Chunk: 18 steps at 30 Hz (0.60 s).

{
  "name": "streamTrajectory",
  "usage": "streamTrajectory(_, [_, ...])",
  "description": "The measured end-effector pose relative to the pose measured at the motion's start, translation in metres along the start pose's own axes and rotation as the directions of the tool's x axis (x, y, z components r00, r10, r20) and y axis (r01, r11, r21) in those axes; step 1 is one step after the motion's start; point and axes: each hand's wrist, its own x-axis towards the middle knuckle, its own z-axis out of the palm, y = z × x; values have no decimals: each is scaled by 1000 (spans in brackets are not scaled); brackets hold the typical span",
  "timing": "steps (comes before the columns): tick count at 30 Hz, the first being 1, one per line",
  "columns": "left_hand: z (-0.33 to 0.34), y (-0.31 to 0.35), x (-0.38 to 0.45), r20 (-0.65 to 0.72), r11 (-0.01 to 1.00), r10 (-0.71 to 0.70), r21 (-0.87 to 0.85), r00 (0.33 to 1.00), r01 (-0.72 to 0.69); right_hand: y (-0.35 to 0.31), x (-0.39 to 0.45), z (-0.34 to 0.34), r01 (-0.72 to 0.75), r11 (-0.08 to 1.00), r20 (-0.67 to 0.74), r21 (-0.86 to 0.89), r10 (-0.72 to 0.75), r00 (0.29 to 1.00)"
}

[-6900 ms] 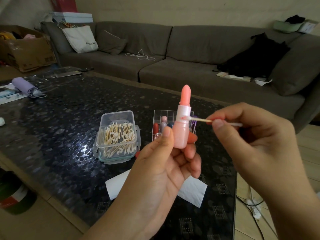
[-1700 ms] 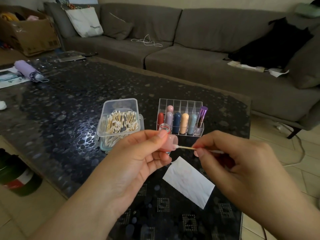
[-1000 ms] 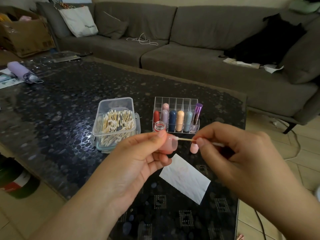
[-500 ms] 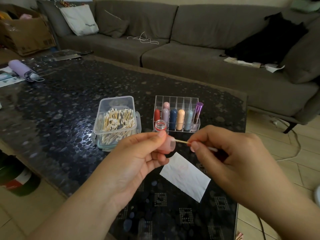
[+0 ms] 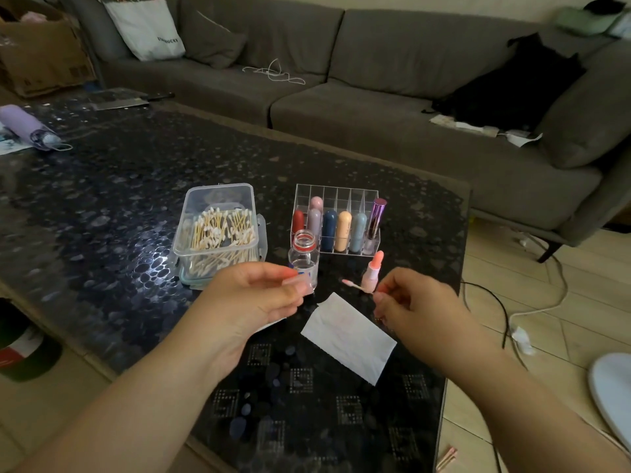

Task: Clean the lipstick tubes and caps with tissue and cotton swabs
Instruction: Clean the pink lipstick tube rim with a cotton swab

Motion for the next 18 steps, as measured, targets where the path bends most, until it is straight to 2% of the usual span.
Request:
streamTrajectory(3, [2, -7, 3, -27, 997, 22, 69, 999, -20, 8, 6, 11, -63, 993, -70, -97, 56, 996])
streamTrajectory(8, [4, -17, 10, -48, 984, 36, 176, 998, -27, 19, 15, 23, -108, 976, -105, -187, 89, 990])
streamTrajectory(15, [10, -21, 13, -7, 974, 81, 212, 997, -78, 31, 28, 27, -164, 975, -65, -151, 156, 986])
streamTrajectory(18, [12, -22, 14, 32, 967, 104, 229, 994, -108, 34, 32, 23, -188, 978, -119, -92, 176, 977])
